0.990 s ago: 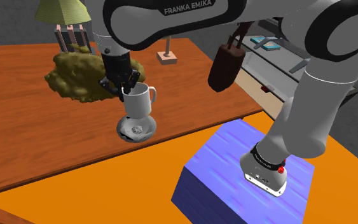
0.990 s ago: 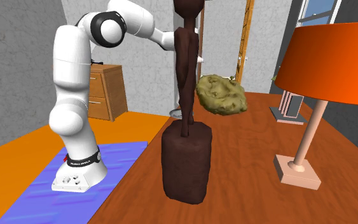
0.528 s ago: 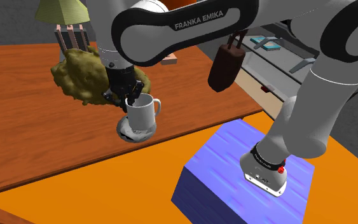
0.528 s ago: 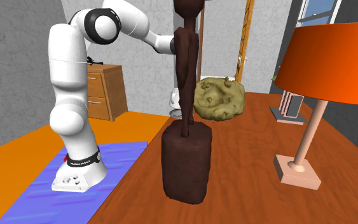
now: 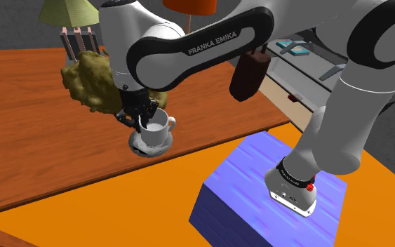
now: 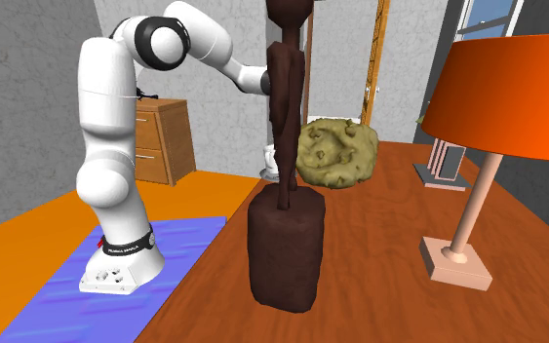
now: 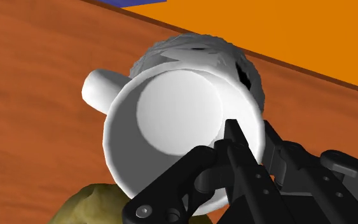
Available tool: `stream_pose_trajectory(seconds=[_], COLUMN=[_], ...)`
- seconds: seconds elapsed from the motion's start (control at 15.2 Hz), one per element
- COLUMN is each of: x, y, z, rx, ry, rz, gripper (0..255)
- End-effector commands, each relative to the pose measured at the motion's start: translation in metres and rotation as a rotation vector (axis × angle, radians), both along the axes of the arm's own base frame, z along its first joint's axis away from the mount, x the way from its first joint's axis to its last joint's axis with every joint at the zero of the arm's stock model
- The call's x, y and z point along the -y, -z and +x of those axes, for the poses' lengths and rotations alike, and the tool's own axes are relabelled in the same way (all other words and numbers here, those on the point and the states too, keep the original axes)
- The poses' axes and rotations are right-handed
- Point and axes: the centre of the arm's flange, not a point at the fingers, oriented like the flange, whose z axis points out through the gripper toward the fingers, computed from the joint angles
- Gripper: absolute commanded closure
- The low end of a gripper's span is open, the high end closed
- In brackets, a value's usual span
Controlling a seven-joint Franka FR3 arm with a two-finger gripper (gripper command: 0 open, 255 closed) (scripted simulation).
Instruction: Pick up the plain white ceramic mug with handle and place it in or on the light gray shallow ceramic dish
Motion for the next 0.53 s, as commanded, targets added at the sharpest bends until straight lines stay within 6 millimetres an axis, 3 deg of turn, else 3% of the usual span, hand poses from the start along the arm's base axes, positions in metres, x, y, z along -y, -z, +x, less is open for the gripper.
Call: stream_pose_trajectory(seconds=[0.0,0.2,0.46], x=[0.004,0.004,0.004], y=[0.012,0.029,0.029], z=[0.003,0.003,0.003], rx=[0.001,0.001,0.001], ry=[0.006,0.006,0.006], rz=[-0.003,-0.003,-0.003], gripper=[255,255,255])
